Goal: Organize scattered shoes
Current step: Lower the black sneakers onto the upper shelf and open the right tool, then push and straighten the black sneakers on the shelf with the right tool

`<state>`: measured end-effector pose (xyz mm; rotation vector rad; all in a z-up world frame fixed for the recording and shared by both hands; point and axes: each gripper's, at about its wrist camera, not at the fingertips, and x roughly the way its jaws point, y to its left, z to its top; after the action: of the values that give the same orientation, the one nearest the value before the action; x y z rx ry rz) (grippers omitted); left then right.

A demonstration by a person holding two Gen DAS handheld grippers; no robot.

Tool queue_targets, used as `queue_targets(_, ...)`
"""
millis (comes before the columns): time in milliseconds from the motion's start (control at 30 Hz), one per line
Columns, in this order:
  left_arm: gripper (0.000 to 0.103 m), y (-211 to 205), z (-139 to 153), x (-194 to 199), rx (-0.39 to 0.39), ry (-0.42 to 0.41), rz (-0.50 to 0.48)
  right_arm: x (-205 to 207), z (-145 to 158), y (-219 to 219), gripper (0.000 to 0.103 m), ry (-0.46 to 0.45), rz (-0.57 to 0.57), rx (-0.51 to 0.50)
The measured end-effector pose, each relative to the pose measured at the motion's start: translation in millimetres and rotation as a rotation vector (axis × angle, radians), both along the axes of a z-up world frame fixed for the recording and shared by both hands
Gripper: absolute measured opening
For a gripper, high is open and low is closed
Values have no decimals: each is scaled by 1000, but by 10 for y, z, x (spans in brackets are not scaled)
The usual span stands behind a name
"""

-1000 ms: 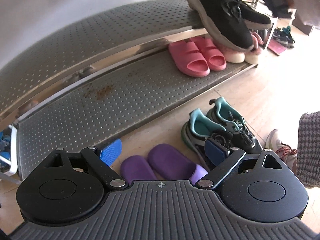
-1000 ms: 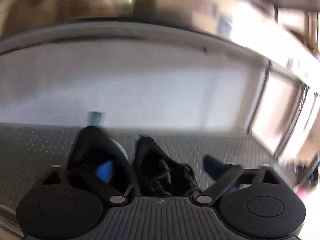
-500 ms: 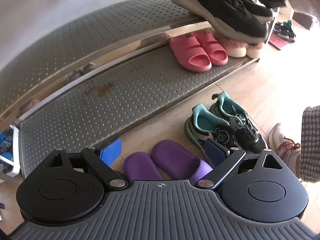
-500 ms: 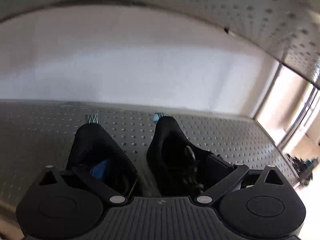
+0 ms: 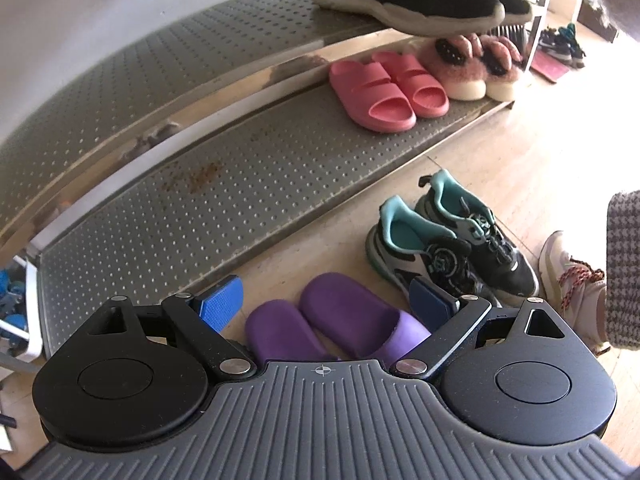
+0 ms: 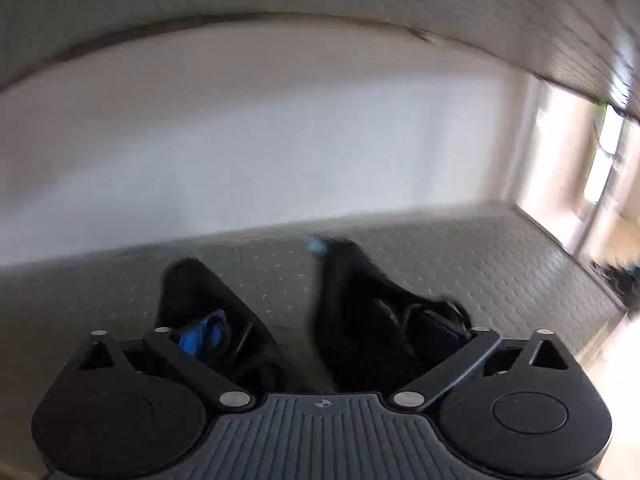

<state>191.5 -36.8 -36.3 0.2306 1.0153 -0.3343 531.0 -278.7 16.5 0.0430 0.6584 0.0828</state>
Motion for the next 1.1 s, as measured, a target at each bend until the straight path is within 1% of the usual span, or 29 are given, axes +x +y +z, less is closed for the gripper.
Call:
queue_targets(67,94,20,6,5,-6,3,9,-83,38,-172,102,-13,-33,151)
queue_targets(100,94,34,11,4,-11,5,15,-111,55,-193,102,-9,-65,102)
queue_targets(133,94,36,12,3,-13,5,16,-157,73,-184,102,-28,-72,31)
queue_targets(200,94,41,25,-14,-14,-2,9,-367,151,-240,102,-144,12,6)
queue_targets(233,94,42,25,-15,-13,-4,7,-462,190,-284,102,-184,39,9)
queue_targets(267,94,46,26,-17,-11,-8,8,-588,241,-357,102,-216,64,11)
queue_targets(300,94,49,26,-17,-10,-9,11,-657,273,-428,102,-214,75,6)
queue_targets(367,94,50,26,-20,-13,-7,11,-718,315,-580,102,-154,60,0)
queue_targets(400,94,48,27,-26,-16,-7,10,-762,350,-684,102,-116,35,18)
queue_targets(467,94,40,28,-39,-15,-9,5,-850,377,-954,102,-40,-43,88)
queue_targets(533,94,10,14,-67,-6,-8,-10,-936,316,-1237,102,20,-151,166)
queue_targets(600,94,-34,-4,-90,8,-12,-33,-993,218,-1581,102,125,-326,309)
queue_targets(667,94,-75,-19,-107,21,-17,-53,-1098,106,-1754,101,209,-435,448)
queue_targets(733,94,-136,-45,-114,38,-23,-73,-1250,17,-1812,96,274,-485,595)
queue_targets(767,94,-156,-53,-112,39,-23,-76,-1257,-27,-1801,95,287,-470,616)
queue_targets(833,94,-191,-65,-110,39,-22,-82,-1205,-49,-1661,94,286,-436,575)
queue_targets(867,94,-201,-66,-109,40,-24,-84,-1162,-69,-1596,89,277,-409,543)
queue_targets(900,94,-220,-68,-114,41,-27,-91,-1162,-68,-1561,88,274,-391,521)
queue_targets(933,94,-233,-67,-119,43,-30,-97,-1213,-36,-1540,87,282,-380,511)
queue_targets(1000,94,-243,-64,-124,43,-33,-105,-1252,32,-1351,82,303,-307,489)
queue_targets(1033,94,-243,-62,-127,44,-35,-106,-1279,79,-1277,81,306,-289,463)
queue_targets(1100,94,-235,-55,-131,44,-36,-100,-1385,174,-1240,81,306,-285,426)
